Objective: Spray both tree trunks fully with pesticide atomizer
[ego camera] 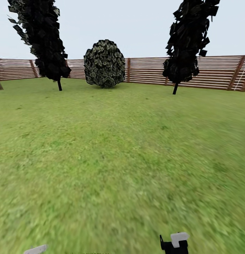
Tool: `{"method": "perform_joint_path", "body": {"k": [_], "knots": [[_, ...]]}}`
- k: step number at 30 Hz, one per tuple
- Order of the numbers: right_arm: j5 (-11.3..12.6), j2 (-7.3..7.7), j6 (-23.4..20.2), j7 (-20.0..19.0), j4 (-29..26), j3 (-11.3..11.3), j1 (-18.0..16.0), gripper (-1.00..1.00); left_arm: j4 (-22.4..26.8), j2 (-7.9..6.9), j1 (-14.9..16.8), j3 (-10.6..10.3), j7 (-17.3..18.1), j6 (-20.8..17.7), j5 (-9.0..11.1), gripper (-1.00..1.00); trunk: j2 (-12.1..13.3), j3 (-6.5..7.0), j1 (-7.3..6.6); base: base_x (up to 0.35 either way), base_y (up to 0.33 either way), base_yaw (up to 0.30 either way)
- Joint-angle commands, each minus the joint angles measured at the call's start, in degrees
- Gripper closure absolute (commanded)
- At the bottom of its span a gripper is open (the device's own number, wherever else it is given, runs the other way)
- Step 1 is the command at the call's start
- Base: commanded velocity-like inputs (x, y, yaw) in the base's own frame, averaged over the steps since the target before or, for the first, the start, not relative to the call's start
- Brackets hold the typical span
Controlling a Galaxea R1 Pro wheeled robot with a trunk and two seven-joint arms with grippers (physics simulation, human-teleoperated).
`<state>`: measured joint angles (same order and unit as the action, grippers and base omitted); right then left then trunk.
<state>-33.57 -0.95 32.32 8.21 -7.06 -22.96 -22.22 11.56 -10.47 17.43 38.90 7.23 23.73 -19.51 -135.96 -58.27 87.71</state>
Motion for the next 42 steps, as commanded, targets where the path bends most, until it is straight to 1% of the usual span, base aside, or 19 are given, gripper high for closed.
{"method": "perform_joint_path", "body": {"k": [1,42], "knots": [[-0.6,-0.01,0.1,0.4,0.0,-0.2,0.0,-1.00,0.0,0.01,0.1,0.5,0.3,0.1,-0.4,1.00,0.0,-0.05,-0.01,0.000,0.000,0.280],[-0.6,-0.01,0.1,0.4,0.0,-0.2,0.0,-1.00,-0.1,0.01,0.1,0.6,0.2,0.0,-0.2,1.00,0.0,-0.05,-0.01,0.000,0.000,0.279]]}}
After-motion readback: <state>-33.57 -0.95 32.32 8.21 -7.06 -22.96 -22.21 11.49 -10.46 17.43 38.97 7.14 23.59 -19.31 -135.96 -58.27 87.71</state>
